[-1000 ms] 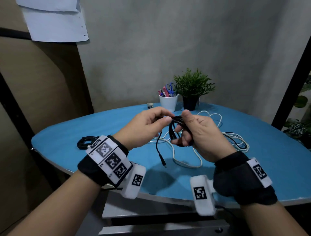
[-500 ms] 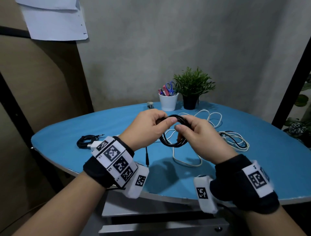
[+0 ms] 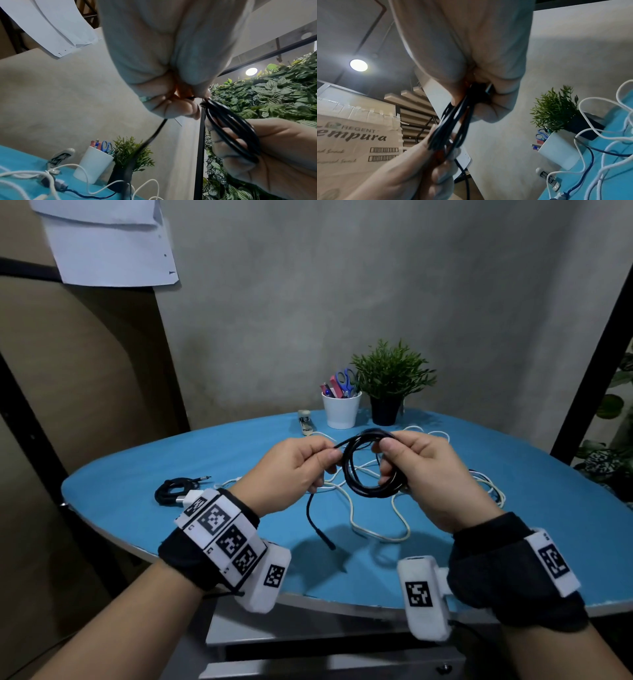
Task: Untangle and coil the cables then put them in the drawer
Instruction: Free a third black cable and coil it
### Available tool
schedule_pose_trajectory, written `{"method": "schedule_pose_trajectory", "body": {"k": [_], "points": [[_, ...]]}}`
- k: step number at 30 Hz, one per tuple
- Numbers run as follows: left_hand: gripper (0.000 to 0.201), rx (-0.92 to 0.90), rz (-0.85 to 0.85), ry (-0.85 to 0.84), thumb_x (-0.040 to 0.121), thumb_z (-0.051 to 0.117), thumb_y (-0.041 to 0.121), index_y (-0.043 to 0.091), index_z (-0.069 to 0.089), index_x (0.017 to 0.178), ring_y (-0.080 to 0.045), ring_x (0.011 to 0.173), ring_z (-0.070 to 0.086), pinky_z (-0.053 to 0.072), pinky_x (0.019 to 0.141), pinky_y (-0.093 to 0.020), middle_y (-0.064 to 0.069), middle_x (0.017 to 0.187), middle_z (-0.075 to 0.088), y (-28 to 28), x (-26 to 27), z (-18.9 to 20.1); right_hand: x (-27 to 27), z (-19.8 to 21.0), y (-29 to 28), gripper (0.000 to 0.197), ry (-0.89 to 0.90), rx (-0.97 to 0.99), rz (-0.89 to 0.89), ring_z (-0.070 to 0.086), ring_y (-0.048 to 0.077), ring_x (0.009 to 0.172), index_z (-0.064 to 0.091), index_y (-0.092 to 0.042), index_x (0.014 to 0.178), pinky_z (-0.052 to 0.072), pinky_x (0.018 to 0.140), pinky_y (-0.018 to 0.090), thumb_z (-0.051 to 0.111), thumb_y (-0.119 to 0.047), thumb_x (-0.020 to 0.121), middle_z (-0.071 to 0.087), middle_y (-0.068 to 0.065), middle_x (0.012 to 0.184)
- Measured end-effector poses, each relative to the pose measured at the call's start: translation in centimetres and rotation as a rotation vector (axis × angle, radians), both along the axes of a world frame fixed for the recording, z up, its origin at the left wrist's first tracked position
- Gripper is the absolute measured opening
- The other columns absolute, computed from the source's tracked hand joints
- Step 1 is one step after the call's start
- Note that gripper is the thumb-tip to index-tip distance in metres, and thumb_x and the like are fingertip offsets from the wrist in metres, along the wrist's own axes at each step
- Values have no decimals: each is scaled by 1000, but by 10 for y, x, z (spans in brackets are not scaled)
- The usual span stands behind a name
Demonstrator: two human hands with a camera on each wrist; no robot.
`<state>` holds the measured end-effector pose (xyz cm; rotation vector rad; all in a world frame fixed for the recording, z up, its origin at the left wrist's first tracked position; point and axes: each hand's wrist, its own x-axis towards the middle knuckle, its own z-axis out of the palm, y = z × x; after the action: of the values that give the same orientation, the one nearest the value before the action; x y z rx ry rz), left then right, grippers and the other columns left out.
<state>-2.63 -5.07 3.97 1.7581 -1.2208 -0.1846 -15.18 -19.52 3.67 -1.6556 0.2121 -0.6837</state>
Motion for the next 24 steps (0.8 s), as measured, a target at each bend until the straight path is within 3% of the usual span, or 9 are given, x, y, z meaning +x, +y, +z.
{"method": "schedule_pose_trajectory", "body": {"k": [3, 9, 11, 13, 16, 19, 24], "points": [[22, 58, 22, 7, 94, 51, 13, 21, 61, 77, -2, 50, 54, 45, 59, -13, 13, 52, 60, 3, 2, -12, -1, 5, -2, 22, -48, 123, 41, 52, 13, 48, 62, -13, 79, 39, 56, 27, 47, -12, 96, 55, 0, 56], [19, 187, 47, 73, 88, 60, 5, 19, 61, 75, -10, 56, 63, 55, 66, -25, 0, 61, 64, 4, 3, -32, -3, 10, 1, 22, -69, 213, 92, 53, 11, 48, 62, -12, 80, 39, 53, 24, 47, -17, 96, 55, 0, 57], [18, 78, 94, 205, 88, 58, 1, 13, 60, 75, -13, 57, 66, 58, 64, -26, -5, 63, 64, 4, 4, -29, -2, 9, 2, 23, -56, 222, 103, 52, 10, 47, 62, -13, 79, 39, 52, 23, 47, -18, 96, 55, -1, 56], [16, -113, 130, 411, 89, 55, -2, 6, 57, 76, -10, 55, 66, 56, 57, -20, -11, 67, 63, 3, 4, -23, -3, 9, 3, 23, -30, 217, 119, 51, 10, 47, 62, -12, 79, 39, 49, 21, 48, -18, 95, 55, -1, 57], [13, -300, 127, 605, 91, 53, -1, 3, 57, 79, -9, 54, 66, 54, 54, -16, -9, 68, 66, 0, 0, -13, -1, 7, 6, 22, -4, 201, 128, 50, 9, 46, 63, -9, 80, 42, 44, 18, 48, -17, 95, 52, 0, 61], [14, -349, 54, 670, 91, 51, 1, 6, 55, 79, -6, 51, 62, 53, 51, -15, 0, 59, 66, -2, -9, -9, 3, 6, 9, 22, 13, 189, 128, 50, 8, 47, 63, -10, 80, 45, 43, 19, 49, -17, 95, 49, 1, 64], [19, -334, -66, 779, 96, 45, 9, 9, 62, 87, -8, 53, 63, 51, 53, -18, 2, 65, 68, -11, -25, -5, 9, 2, 12, 22, 43, 105, 106, 49, 10, 53, 67, -13, 84, 47, 48, 23, 49, -17, 96, 47, 0, 63]]}}
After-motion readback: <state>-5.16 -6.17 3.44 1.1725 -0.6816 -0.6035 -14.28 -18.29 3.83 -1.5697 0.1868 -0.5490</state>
